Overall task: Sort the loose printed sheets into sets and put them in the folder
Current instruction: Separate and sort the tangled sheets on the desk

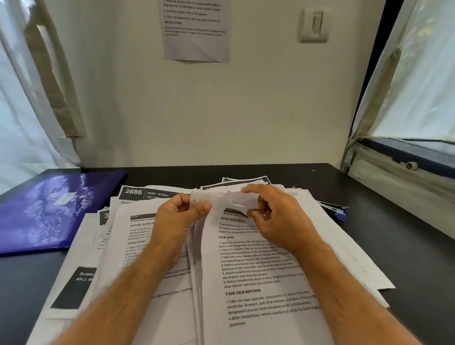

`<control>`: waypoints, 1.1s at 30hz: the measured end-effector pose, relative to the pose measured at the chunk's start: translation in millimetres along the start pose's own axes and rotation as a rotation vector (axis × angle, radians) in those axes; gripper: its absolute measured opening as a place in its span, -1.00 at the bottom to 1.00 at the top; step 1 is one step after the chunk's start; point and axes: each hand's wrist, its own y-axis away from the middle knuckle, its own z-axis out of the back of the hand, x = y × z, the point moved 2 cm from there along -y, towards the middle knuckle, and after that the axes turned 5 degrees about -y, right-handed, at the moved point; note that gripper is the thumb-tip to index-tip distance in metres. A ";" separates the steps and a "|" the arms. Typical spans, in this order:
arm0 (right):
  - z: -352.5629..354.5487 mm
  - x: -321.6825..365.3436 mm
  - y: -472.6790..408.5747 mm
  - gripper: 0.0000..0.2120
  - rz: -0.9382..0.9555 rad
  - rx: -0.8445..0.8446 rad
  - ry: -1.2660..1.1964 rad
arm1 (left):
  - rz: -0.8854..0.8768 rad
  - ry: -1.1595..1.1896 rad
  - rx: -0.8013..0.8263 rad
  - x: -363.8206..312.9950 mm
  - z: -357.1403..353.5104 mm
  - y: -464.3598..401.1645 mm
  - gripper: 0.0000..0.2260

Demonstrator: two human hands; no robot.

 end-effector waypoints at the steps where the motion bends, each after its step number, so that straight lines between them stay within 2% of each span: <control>1: -0.9 0.0 -0.3 -0.58 0.006 0.010 0.011 | -0.009 -0.052 -0.015 0.6 -1.5 0.7 -0.66; 3: -2.6 -1.5 -0.5 -0.64 0.014 0.008 0.027 | -0.020 -0.110 -0.062 2.7 -2.6 1.0 -0.66; 7: -2.3 -5.4 -0.3 -0.90 0.035 -0.032 0.016 | 0.031 0.020 -0.085 1.7 2.2 -1.7 -0.79; 11: -3.5 -0.5 -1.7 -0.88 0.090 -0.004 0.001 | 0.049 0.015 -0.048 4.8 2.8 -4.6 -0.81; 18: -18.6 6.8 -5.1 -0.87 0.138 0.146 0.044 | -0.086 -0.284 0.013 6.2 -7.8 -0.5 -0.69; 22: -15.0 7.5 -3.7 -0.91 0.211 0.113 0.052 | -0.161 -0.424 -0.065 6.7 -3.3 -2.6 -0.81; 25: -17.7 7.1 -3.7 -0.92 0.251 0.130 0.079 | -0.151 -0.388 -0.102 7.7 -0.3 -4.9 -0.86; 28: -16.2 2.8 -4.7 -0.89 0.155 0.151 0.087 | -0.132 -0.337 -0.168 7.5 2.8 -5.7 -0.94; 33: 0.2 -13.1 -4.0 -0.85 -0.016 0.103 0.124 | -0.048 -0.214 -0.244 8.6 11.6 -10.2 -0.92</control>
